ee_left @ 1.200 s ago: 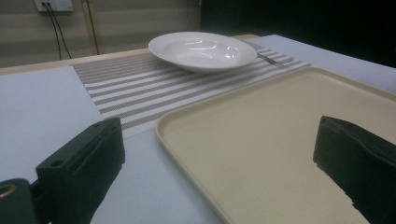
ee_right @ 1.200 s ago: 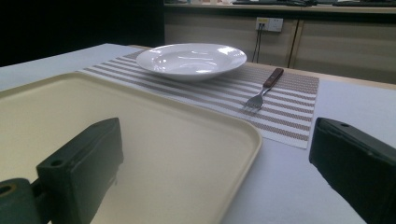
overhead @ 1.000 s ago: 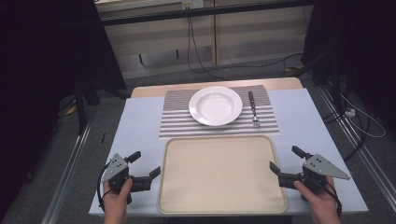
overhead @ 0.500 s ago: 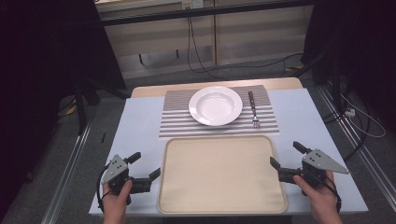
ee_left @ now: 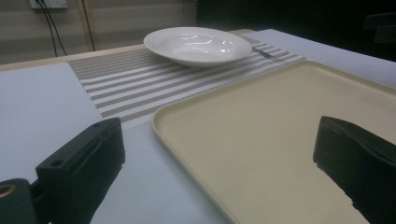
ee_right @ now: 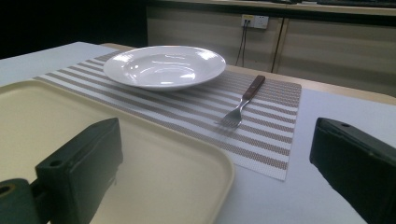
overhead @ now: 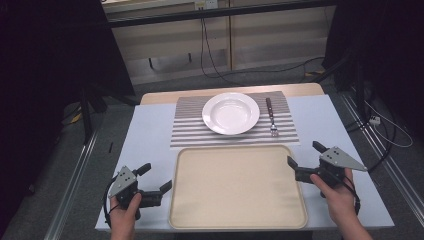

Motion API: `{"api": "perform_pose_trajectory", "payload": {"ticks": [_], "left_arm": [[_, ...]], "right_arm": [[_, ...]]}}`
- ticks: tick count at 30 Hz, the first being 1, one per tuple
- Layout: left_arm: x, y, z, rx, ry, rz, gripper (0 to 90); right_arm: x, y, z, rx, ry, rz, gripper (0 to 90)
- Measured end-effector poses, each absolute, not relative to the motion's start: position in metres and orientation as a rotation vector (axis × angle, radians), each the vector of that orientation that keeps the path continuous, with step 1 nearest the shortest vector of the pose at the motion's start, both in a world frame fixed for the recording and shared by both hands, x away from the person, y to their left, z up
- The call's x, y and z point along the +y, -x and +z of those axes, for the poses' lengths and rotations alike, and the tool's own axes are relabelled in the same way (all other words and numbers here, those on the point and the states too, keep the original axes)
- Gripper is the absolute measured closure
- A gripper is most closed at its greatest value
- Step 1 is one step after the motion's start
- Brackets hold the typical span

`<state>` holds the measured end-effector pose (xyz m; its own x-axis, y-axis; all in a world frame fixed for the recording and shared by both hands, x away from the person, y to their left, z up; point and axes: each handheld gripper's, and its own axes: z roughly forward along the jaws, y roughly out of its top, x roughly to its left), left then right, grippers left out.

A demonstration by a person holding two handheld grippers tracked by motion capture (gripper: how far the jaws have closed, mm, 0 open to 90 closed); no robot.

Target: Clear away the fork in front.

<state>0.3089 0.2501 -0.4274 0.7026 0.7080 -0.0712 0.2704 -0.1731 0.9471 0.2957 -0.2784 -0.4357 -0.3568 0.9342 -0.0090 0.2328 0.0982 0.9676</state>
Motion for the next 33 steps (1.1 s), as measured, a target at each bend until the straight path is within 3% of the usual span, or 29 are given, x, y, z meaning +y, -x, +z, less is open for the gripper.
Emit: {"api": "perform_pose_trajectory", "payload": {"ticks": [33], "left_arm": [[0.251, -0.311, -0.427, 0.777, -1.743, 0.461, 2.4]], "right_arm": [[-0.280, -0.381, -0.417, 1.697, -1.287, 1.179, 2.3]]}}
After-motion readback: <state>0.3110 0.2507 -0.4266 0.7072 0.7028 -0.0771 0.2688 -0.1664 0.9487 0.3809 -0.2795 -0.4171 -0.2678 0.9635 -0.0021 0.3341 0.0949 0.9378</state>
